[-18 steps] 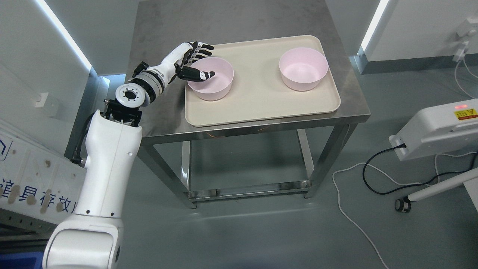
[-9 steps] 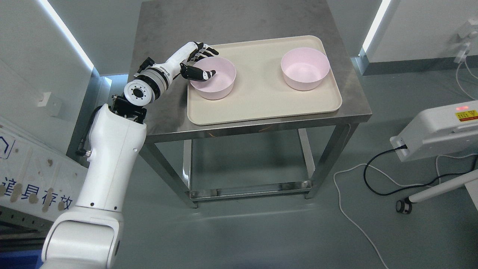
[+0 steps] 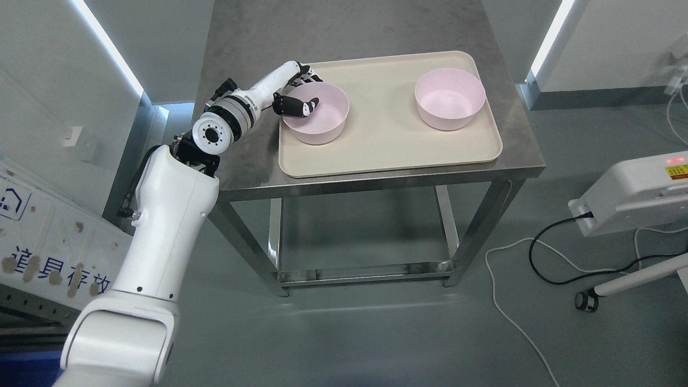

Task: Stack pink IKEA bowls on left shelf middle
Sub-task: 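Grip the rim of the nearer pink bowl with the left hand, then lift the pink bowl and carry it over the other pink bowl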

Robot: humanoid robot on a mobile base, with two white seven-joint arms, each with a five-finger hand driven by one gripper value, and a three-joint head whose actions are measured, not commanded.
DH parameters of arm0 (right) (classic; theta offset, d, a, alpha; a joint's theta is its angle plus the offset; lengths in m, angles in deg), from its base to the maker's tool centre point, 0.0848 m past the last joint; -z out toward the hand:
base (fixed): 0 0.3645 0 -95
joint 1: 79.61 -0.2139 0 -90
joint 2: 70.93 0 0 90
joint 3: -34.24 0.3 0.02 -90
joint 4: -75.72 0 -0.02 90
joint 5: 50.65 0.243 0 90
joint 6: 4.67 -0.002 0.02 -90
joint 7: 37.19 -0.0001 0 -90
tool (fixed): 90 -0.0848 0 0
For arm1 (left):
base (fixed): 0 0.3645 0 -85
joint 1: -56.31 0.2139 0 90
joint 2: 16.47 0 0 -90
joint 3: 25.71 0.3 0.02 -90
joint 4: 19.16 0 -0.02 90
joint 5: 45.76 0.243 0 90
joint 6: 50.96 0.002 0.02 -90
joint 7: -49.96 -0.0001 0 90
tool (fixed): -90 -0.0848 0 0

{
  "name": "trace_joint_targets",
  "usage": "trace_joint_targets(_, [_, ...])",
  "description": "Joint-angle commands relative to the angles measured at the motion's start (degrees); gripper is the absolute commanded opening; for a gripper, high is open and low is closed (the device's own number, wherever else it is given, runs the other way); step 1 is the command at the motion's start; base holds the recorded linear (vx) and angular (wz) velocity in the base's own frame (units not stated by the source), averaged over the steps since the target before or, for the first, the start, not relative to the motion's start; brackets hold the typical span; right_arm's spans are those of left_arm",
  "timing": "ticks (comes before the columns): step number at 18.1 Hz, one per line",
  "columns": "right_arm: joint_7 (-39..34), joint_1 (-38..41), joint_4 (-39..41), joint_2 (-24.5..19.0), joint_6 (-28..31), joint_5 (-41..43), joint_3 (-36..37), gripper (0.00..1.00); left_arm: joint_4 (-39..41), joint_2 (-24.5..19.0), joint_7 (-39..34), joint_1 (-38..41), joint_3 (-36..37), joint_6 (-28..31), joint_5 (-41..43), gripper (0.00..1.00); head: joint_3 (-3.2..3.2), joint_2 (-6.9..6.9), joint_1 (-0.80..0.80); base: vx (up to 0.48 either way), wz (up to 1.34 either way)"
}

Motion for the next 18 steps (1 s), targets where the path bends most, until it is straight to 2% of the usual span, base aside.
trace_joint_targets(1, [0.0,0.0,0.0,1.0,0.0,0.0,0.0,1.00,-1.1,2.1,0.4,-0.5,1.5,-1.5,1.5,0.11,0.00,0.00,0.00,-0.002,0.06])
trace_joint_targets(6, [0.0,0.0,0.0,1.0,0.0,0.0,0.0,1.00,-0.7,5.9,0.6,-3.1,-6.4,-1.7,0.9,0.01,0.00,0.00,0.00,0.000,0.01])
trace_joint_targets(13, [0.0,0.0,0.0,1.0,0.0,0.0,0.0,1.00,0.4,8.1,4.6,-11.1,-11.9,-0.9,0.7,0.01,0.00,0.00,0.00,0.000,-0.03])
trace_joint_targets(15, [0.1,0.0,0.0,1.0,0.0,0.0,0.0,1.00,0.6,8.1,5.5,-13.6,-10.0,-0.9,0.3,0.01,0.00,0.00,0.00,0.000,0.00])
trace_joint_targets(18, [0.0,0.0,0.0,1.0,0.0,0.0,0.0,1.00,0.6,8.1,4.9,-15.3,6.6,-0.9,-6.4,0.01,0.00,0.00,0.00,0.000,0.00])
